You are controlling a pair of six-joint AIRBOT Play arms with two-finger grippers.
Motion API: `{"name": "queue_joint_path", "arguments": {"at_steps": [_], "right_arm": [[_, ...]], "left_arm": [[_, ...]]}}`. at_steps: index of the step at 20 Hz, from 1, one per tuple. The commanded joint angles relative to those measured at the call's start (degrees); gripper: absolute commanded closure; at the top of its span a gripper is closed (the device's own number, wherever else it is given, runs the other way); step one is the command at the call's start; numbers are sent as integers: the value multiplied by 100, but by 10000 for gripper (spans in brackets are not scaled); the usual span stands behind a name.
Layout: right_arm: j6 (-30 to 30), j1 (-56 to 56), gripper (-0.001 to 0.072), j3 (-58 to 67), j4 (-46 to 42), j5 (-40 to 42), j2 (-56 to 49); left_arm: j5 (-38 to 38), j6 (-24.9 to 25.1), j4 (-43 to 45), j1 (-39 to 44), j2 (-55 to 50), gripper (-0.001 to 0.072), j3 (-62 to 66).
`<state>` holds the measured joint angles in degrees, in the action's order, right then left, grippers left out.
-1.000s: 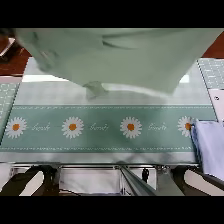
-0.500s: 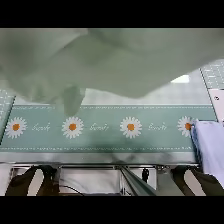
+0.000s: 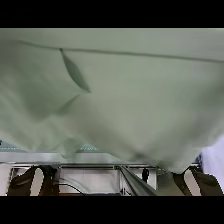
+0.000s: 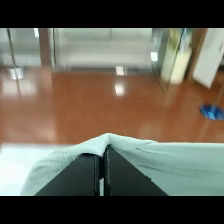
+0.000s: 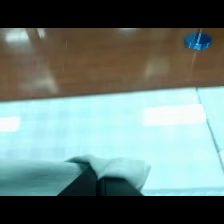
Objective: Fold the shirts.
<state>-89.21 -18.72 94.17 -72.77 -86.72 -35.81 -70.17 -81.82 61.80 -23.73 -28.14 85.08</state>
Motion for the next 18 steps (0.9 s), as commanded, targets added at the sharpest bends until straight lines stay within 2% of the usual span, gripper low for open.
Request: {"name": "queue_joint_path", "arguments": {"at_steps": [1, 3, 5, 9, 11, 15, 18], "right_arm": [[245, -2, 694, -1161, 525, 330, -151], [562, -2, 694, -1692, 1001, 560, -627], [767, 35, 694, -1958, 1139, 916, -1290], [1075, 592, 694, -1860, 1097, 2118, -3042], [1062, 702, 694, -1364, 1095, 2367, -4083], [815, 699, 694, 122, 1095, 2321, -5906], [793, 704, 694, 807, 1353, 2343, -6732]], "left_arm": [[-125, 153, -929, -11, -326, 682, -1130], [94, 317, -1287, 96, -809, 683, -1805], [702, 339, -1276, 404, -1460, 683, -2234], [2188, 334, -1279, 1388, -3215, 682, -2122], [2750, 323, -1279, 1738, -4133, 683, -1725], [2903, 227, -1279, 1974, -5733, 683, -605], [2903, -140, -1279, 2013, -6485, 682, -256]]}}
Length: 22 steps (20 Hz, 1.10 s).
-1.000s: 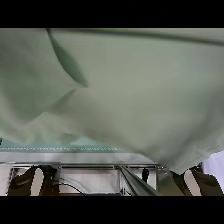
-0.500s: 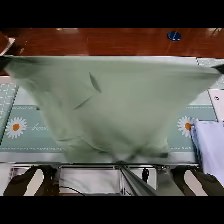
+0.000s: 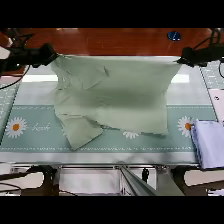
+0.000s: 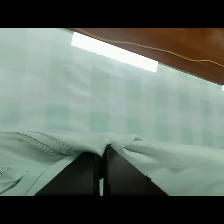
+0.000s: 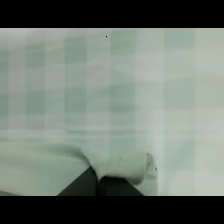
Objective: Fold the shirts.
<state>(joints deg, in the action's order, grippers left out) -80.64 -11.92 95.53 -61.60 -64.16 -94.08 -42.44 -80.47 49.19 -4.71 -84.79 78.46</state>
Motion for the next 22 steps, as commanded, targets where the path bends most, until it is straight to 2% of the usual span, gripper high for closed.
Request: {"name": "queue_joint_path", "arguments": {"at_steps": [1, 4, 6, 9, 12, 15, 17, 19, 22], "right_arm": [[-61, 24, 694, 721, 330, 96, -1056], [-59, 24, 694, 721, 280, 46, -1325], [-59, 24, 694, 721, 280, 17, -1403], [-61, 22, 694, 726, 330, -192, -1384], [39, -55, 694, 732, 295, -1113, -1320], [232, -87, 694, 686, 9, -2100, -1318], [225, -48, 694, 444, -26, -2111, -1320], [195, 0, 694, 81, -72, -2065, -1327], [192, 37, 694, -380, -92, -2044, -1325]], "left_arm": [[111, -400, -20, 109, -973, 682, 407], [-125, -417, -17, 120, -1320, 683, 407], [-345, 0, 20, 160, -1486, 682, 404], [-426, 26, 24, 142, -1545, 682, 426], [-1049, 55, 28, -120, -1508, 682, 752], [-2107, 706, 164, -411, -1530, 682, 887], [-2546, 452, 846, -417, -1633, 682, 852], [-2822, 415, 1296, -348, -1731, 682, 752], [-2979, 415, 1545, -326, -1790, 682, 721]]}}
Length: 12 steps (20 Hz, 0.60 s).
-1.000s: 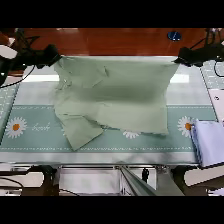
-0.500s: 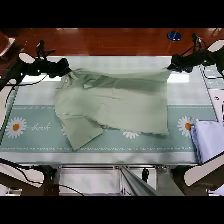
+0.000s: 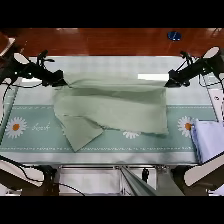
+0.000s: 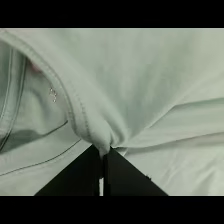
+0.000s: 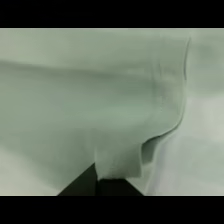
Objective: Fold the shirts.
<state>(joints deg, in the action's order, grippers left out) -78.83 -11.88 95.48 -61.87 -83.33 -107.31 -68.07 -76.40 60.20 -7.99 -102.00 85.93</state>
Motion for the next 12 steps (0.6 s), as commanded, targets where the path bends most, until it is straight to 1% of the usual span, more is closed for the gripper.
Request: {"name": "queue_joint_path", "arguments": {"at_steps": [1, 2, 3, 4, 6, 8, 9, 11, 12], "right_arm": [[0, 33, 694, -452, -66, -120, -2], [-37, 33, 690, -472, -68, -98, -2], [-203, 31, 583, -472, -61, -83, 4], [-278, 31, 304, -472, -63, -151, 20], [-260, 15, 299, -472, -181, -348, 160], [-319, -20, 299, -483, -748, -411, 533], [-444, -68, 299, -590, -1016, -317, 831], [-590, -238, 299, -1252, -1091, 262, 1604], [-564, -308, 299, -1768, -1005, 608, 2039]], "left_arm": [[-474, 9, 444, 2, -70, 682, -26], [-570, -2, 426, 4, -68, 676, -24], [-647, -175, 433, 15, -59, 529, -22], [-776, -299, 433, 15, -39, 211, -20], [-1193, -343, 452, -28, 35, 197, 31], [-1434, -341, 459, -114, 313, 197, 13], [-1460, -341, 457, -186, 544, 197, -76], [-1327, -317, 457, -369, 1137, 197, -625], [-1244, -160, 457, -485, 1473, 197, -1108]]}}
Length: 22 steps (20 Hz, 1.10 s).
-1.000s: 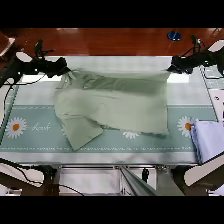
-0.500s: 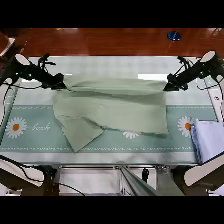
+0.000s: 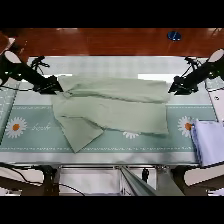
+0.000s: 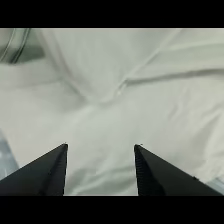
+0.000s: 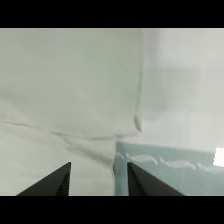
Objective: Fold the shirts.
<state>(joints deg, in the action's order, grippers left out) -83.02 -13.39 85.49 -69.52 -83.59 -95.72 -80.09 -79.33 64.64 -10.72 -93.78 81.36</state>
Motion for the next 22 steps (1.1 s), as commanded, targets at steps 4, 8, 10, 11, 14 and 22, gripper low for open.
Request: {"name": "queue_joint_path", "arguments": {"at_steps": [4, 8, 10, 11, 14, 22], "right_arm": [[452, -203, 299, -3410, 632, 1812, 2848], [542, -203, 299, -5066, 1473, 2317, 4061], [599, -203, 300, -5276, 1587, 2310, 4203], [601, -203, 303, -5276, 1598, 2275, 4203], [597, -203, 303, -5276, 1742, 2277, 4203], [514, -1145, 303, -4765, 1025, 1930, 4201]], "left_arm": [[426, 468, -79, -1119, 2107, 197, -3141], [990, 669, -1137, -1910, 3056, 197, -4870], [1185, 898, -1591, -1862, 3080, 198, -5298], [1366, 951, -1687, -1777, 3075, 198, -5455], [1985, 990, -2037, -1412, 3067, 198, -5840], [2841, 881, -2365, -428, 2809, 677, -5897]]}}
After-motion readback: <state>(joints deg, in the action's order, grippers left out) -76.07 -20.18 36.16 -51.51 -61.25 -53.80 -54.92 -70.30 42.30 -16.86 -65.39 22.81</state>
